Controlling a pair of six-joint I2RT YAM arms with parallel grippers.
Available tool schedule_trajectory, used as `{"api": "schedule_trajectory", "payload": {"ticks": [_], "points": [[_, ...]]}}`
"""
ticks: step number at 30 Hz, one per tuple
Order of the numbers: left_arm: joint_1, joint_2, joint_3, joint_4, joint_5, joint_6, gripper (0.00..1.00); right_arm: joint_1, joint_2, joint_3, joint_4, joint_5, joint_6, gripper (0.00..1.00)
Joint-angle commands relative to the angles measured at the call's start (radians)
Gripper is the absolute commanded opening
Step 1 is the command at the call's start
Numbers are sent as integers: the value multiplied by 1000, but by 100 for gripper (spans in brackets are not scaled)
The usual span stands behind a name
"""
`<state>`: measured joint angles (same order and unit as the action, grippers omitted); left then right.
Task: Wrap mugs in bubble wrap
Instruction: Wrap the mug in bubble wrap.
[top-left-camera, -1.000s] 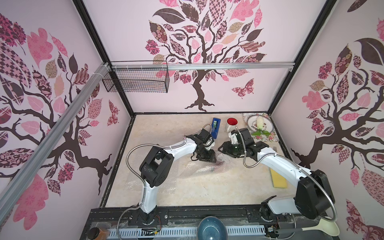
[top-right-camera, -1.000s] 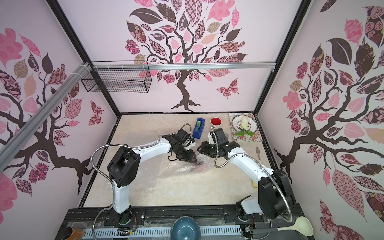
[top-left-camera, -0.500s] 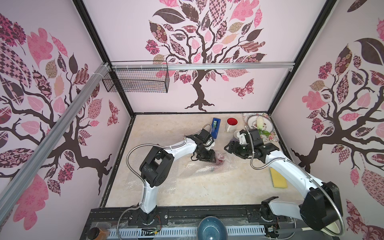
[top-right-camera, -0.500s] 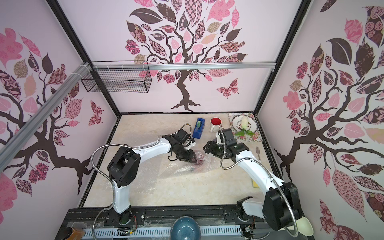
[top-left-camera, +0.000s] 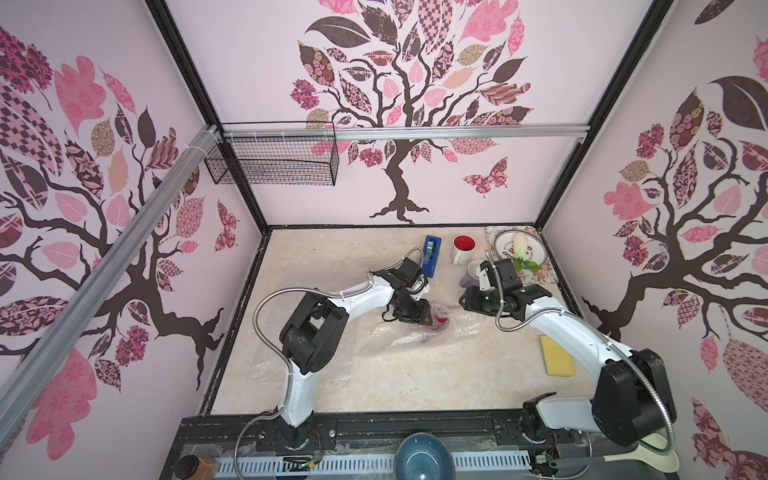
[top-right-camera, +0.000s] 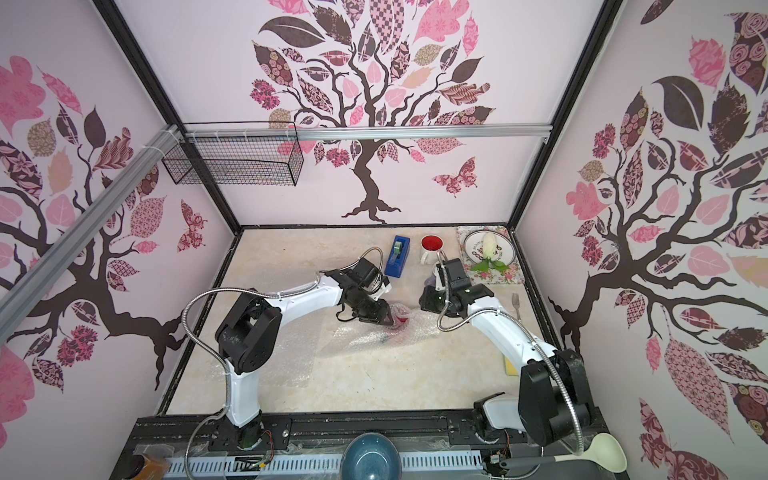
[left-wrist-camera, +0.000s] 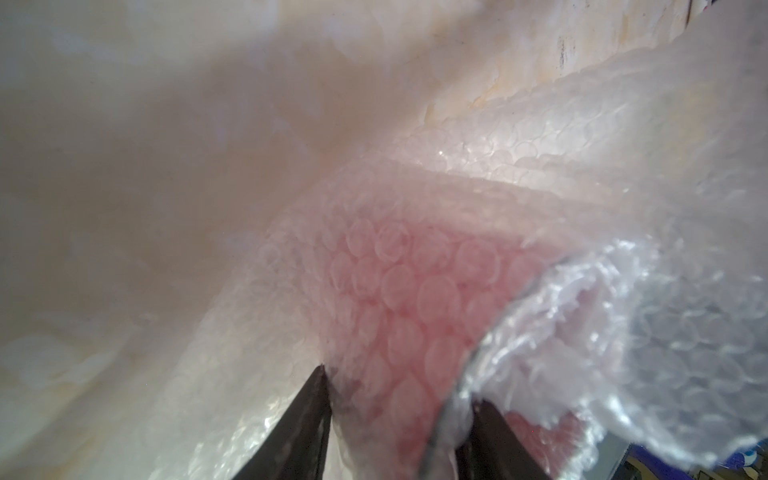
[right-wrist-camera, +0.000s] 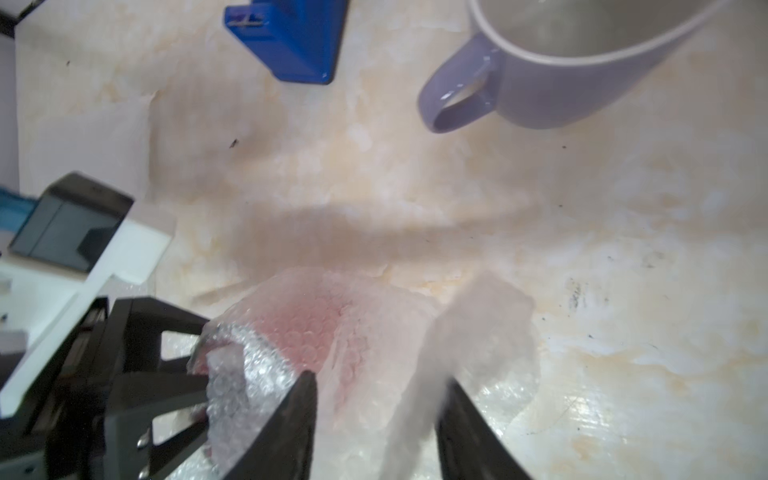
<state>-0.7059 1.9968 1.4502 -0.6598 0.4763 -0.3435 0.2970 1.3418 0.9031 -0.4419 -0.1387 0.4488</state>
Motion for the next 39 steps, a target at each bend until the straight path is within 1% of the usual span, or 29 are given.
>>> {"api": "schedule_trajectory", "payload": {"ticks": [1,3,5,6,7,10,13,15,19,22,30,35,39], "points": [[2,32,33,1,-5,6,46,-10,25,-18,26,86,12,31],[3,34,37,-6,-8,11,46,-10,31,12,-5,99,31,19],[4,34,34,-6,-13,11,46,-9,14,44,-34,74,38,5],[5,33,33,-4,-13,8,46,-9,-4,38,-18,45,47,2],[7,34,33,-1,-12,6,46,-10,-29,19,19,-4,58,0],[11,34,34,-1,-13,0,46,2,-136,-33,126,-124,97,0],[13,29,31,2,-14,-3,46,72,-248,-80,235,-156,111,0],[16,28,33,5,-9,-3,46,105,-271,-111,276,-190,116,0],[19,23,33,16,-3,-8,46,144,-239,-157,324,-299,133,0],[20,17,27,20,0,-8,46,187,-237,-183,379,-298,142,0],[22,-5,17,50,26,-33,46,195,-150,-236,388,-306,134,0],[46,-44,13,89,50,-86,45,199,-105,-250,391,-303,118,0],[63,-77,-3,143,89,-137,45,200,-75,-251,414,-306,114,0]]}}
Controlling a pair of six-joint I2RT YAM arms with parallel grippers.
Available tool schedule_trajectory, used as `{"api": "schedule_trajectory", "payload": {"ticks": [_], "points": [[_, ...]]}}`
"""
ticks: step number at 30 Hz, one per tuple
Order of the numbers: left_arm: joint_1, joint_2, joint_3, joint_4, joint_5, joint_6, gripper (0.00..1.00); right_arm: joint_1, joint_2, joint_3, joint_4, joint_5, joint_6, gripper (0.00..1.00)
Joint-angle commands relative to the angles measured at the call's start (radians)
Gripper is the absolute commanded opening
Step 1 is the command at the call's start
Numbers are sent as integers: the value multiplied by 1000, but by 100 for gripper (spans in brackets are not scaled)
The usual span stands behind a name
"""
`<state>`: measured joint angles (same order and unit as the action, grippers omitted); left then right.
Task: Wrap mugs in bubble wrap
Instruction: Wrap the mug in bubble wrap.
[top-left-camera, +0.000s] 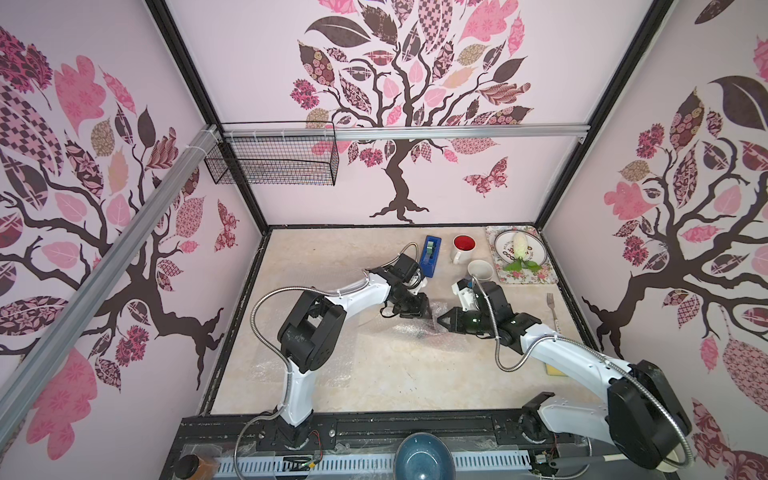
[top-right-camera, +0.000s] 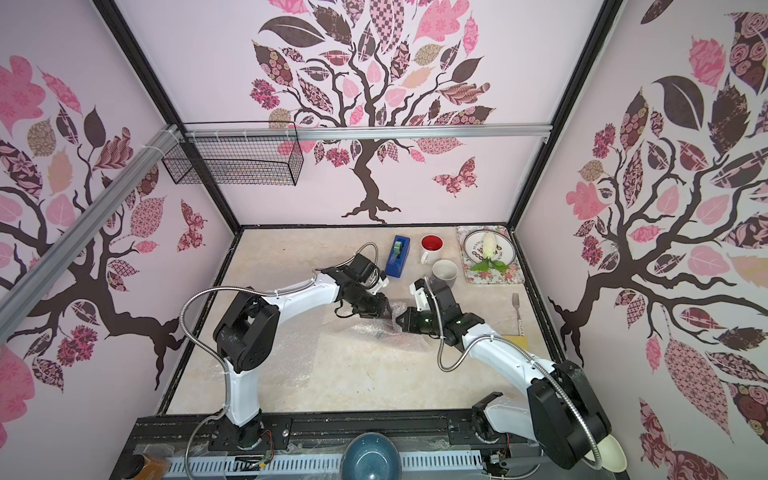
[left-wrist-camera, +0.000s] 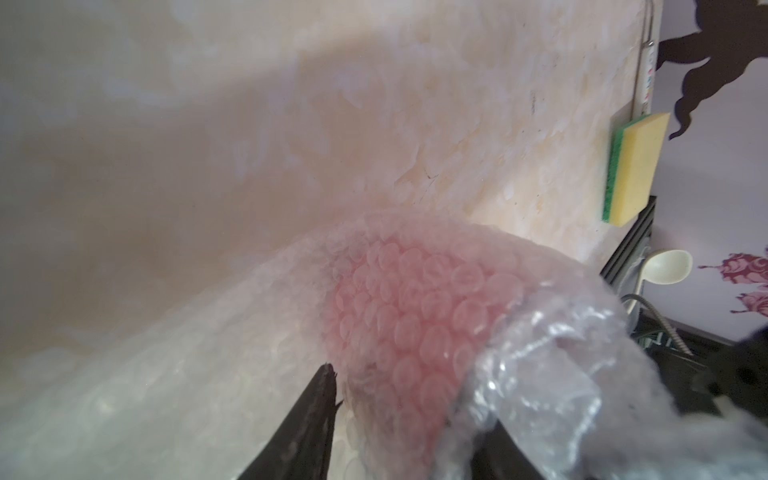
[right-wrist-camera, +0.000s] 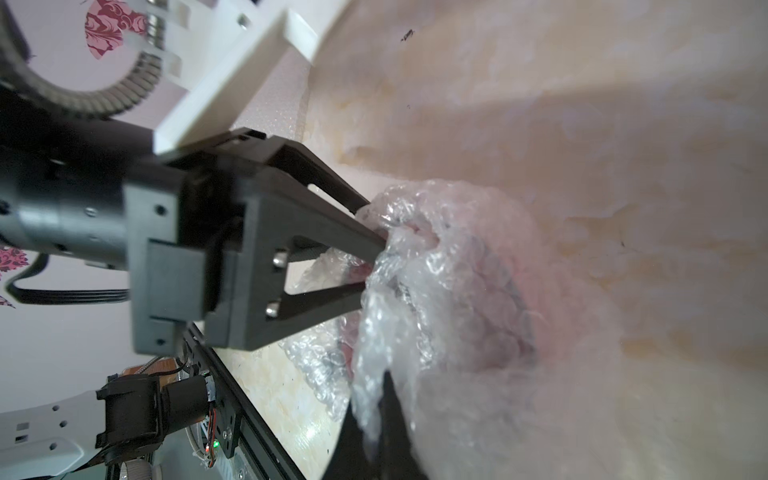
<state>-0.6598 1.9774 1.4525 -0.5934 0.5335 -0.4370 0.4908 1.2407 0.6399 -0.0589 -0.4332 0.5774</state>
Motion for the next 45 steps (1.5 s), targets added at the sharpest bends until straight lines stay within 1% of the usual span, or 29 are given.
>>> {"api": "schedule_trajectory", "payload": {"ticks": [1,5,8,11,13,15,18,20,26,33,37,42,45], "points": [[19,-63,-8,84,38,-52,45,6,36,16,33,-12,-18,0],[29,-102,-36,108,39,-83,45,7,61,30,39,-14,-29,0],[41,-133,-61,133,34,-100,48,9,84,46,46,-24,-43,0],[47,-133,-47,108,35,-89,51,12,112,73,22,-25,-69,0],[46,-119,-27,84,63,-86,53,14,118,78,17,-22,-78,0],[45,-108,-4,62,102,-91,53,14,120,82,17,-22,-85,0],[44,-93,29,7,98,-97,54,18,120,86,8,-18,-96,0],[43,-88,40,0,113,-115,53,19,115,83,12,-18,-96,0],[43,-88,47,66,172,-196,48,26,115,90,-9,-7,-114,0],[41,-81,71,70,244,-262,45,29,121,96,-15,1,-123,0],[31,-61,97,25,250,-264,43,37,126,109,-27,5,-134,0],[17,-22,124,-48,197,-237,38,41,120,110,-35,13,-141,0],[13,-5,123,-38,180,-242,36,43,118,107,-35,11,-139,0]]}}
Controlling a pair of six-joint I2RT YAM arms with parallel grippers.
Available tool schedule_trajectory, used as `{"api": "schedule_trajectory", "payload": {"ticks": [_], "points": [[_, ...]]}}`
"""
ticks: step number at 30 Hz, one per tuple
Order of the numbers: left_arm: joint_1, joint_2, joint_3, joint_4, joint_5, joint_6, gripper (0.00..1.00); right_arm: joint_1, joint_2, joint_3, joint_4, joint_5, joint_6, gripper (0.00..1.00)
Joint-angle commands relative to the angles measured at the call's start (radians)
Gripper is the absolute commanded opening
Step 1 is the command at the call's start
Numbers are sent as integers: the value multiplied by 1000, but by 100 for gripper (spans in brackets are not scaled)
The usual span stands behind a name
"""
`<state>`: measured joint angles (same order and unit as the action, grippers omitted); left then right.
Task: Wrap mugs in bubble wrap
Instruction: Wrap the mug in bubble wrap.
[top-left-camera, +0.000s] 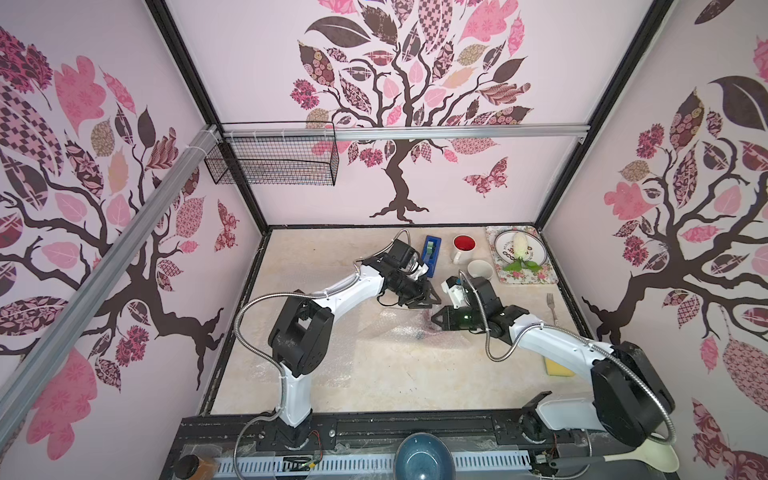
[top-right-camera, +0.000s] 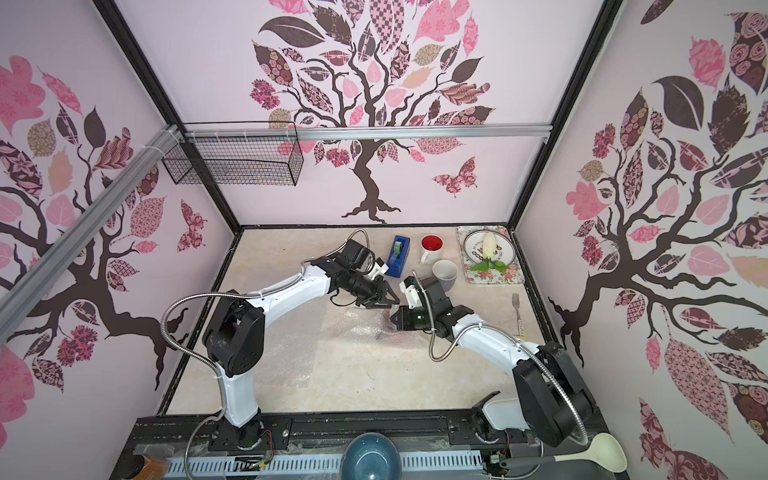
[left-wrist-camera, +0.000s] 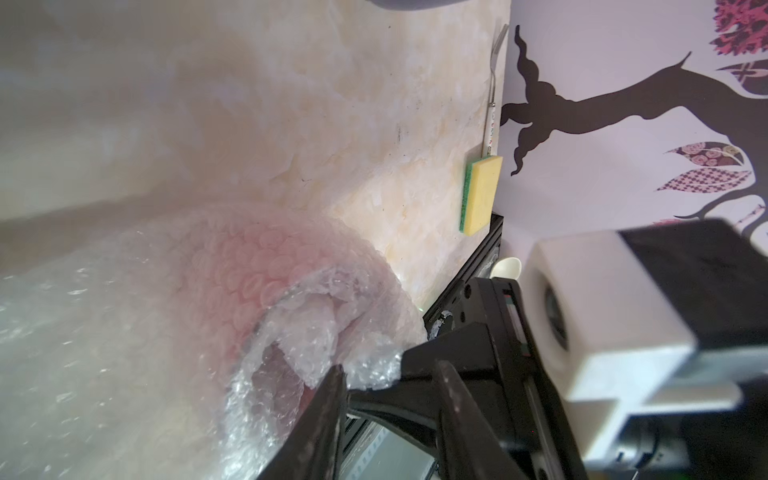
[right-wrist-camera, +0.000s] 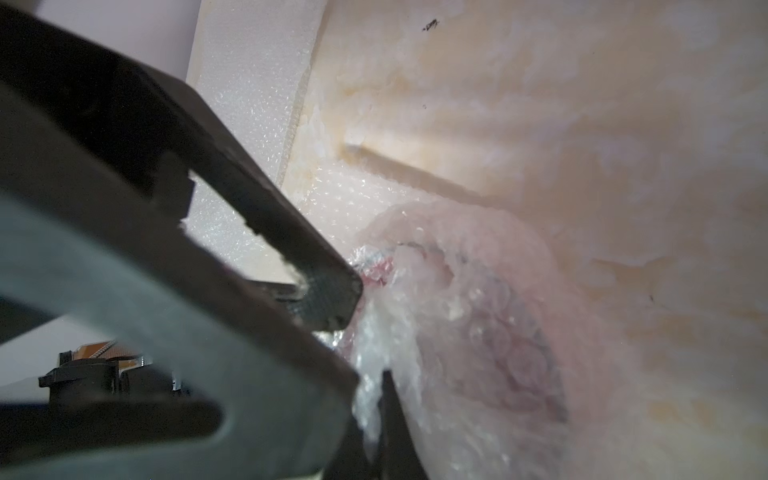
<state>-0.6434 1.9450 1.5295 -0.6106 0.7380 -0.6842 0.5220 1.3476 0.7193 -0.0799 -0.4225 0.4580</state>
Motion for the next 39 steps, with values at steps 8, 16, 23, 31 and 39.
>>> {"api": "schedule_trajectory", "payload": {"ticks": [8,16,23,31,39], "points": [[-24,69,69,-20,-26,9,29,16,21,42,-18,-1,-19,0],[-33,78,83,-47,-51,45,16,22,10,52,-32,-7,-32,0],[-29,52,52,-58,-82,63,0,21,-25,59,-45,-8,-34,17],[3,-36,-17,-30,-98,60,0,19,-122,98,-121,22,-1,67],[22,-74,-86,-11,-91,68,0,-85,-213,122,-154,12,90,82]]}}
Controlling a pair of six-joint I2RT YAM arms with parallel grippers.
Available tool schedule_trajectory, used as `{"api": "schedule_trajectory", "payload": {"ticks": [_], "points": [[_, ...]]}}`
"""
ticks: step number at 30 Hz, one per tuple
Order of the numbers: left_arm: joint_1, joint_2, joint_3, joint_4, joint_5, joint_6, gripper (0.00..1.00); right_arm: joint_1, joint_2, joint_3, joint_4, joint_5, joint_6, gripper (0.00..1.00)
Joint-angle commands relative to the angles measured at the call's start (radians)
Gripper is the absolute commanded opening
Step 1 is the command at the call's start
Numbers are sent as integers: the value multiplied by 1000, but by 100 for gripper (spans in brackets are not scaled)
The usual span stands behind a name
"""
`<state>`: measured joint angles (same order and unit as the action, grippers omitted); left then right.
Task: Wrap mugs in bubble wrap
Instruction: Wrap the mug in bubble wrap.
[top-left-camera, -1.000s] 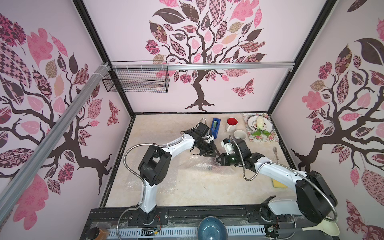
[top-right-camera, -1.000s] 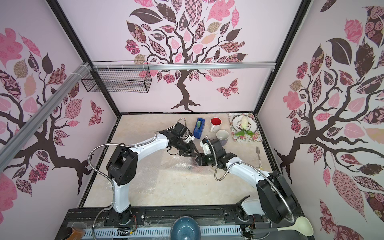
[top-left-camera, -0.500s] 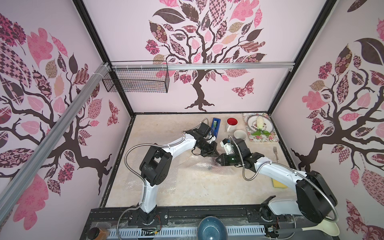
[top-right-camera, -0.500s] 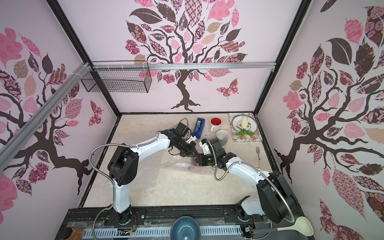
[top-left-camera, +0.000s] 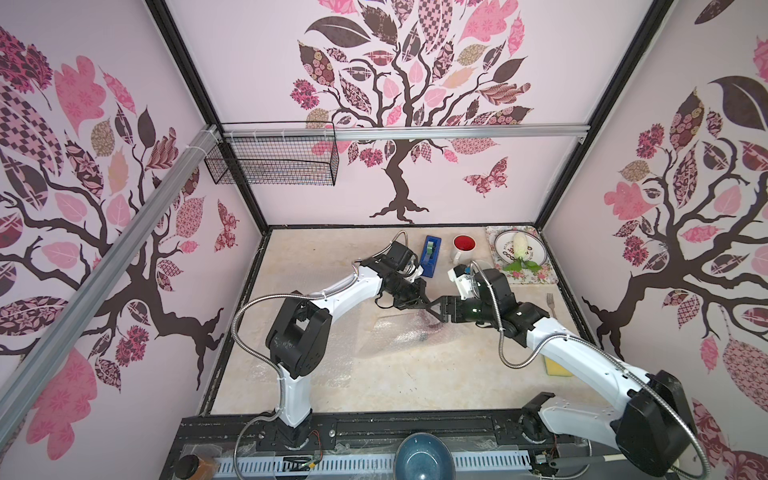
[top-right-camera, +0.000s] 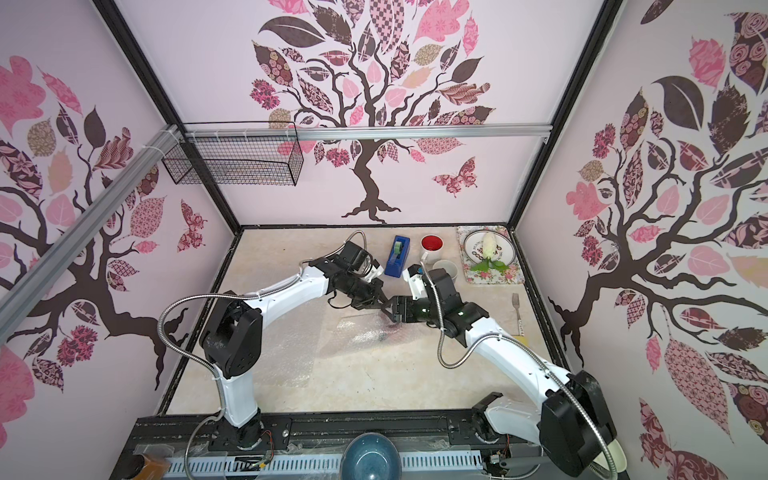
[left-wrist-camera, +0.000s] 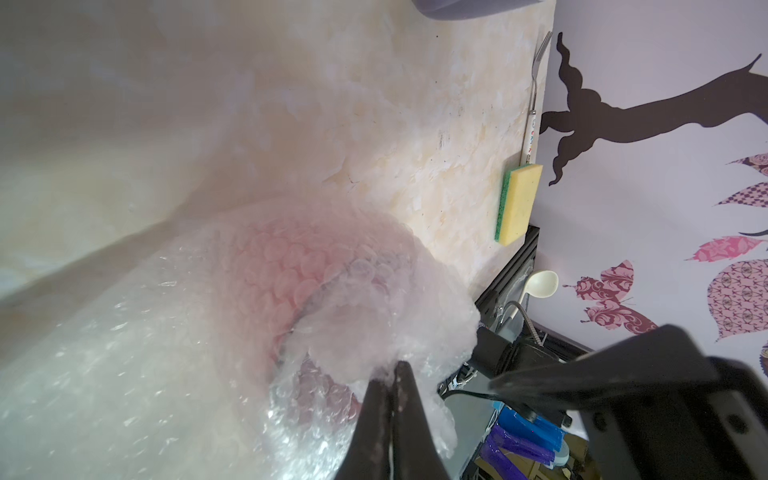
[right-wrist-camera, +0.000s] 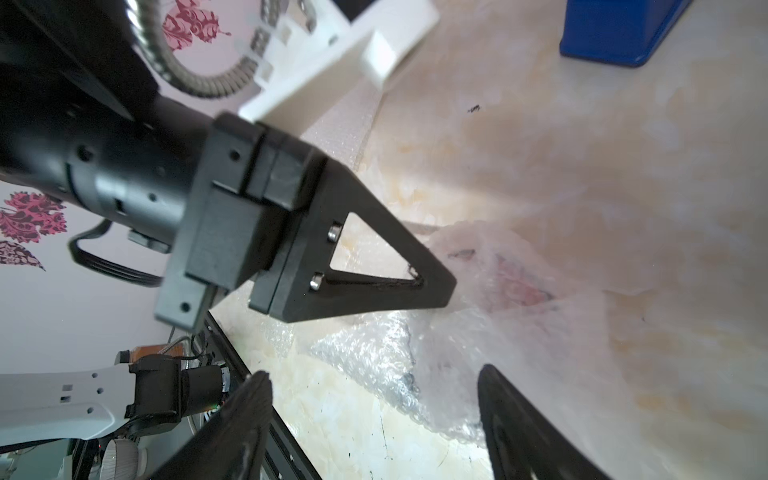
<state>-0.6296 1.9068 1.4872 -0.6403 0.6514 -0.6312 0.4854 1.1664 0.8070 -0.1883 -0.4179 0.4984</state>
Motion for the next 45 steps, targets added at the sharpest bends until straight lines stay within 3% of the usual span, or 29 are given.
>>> {"api": "schedule_trajectory", "payload": {"ticks": [1,11,27,33,34,37,40,45], "points": [[8,-41,-48,22,-4,18,0,-73,-26,40,-65,11,59,82],[7,-78,-111,48,26,61,0,-105,241,156,-198,-24,-59,84],[-15,-69,-178,84,37,85,0,-82,405,104,-180,-12,-135,83],[-15,-75,-179,86,39,99,1,-61,459,68,-121,24,-114,76],[-10,-81,-175,84,26,95,5,-61,460,61,-116,30,-110,74],[31,-127,-147,72,-28,51,32,-57,436,24,-87,32,-91,70],[90,-185,-96,5,-81,-10,51,-56,422,-3,-90,45,-85,68],[143,-321,-140,-156,-148,-54,59,-49,397,-37,-74,60,-58,67]]}}
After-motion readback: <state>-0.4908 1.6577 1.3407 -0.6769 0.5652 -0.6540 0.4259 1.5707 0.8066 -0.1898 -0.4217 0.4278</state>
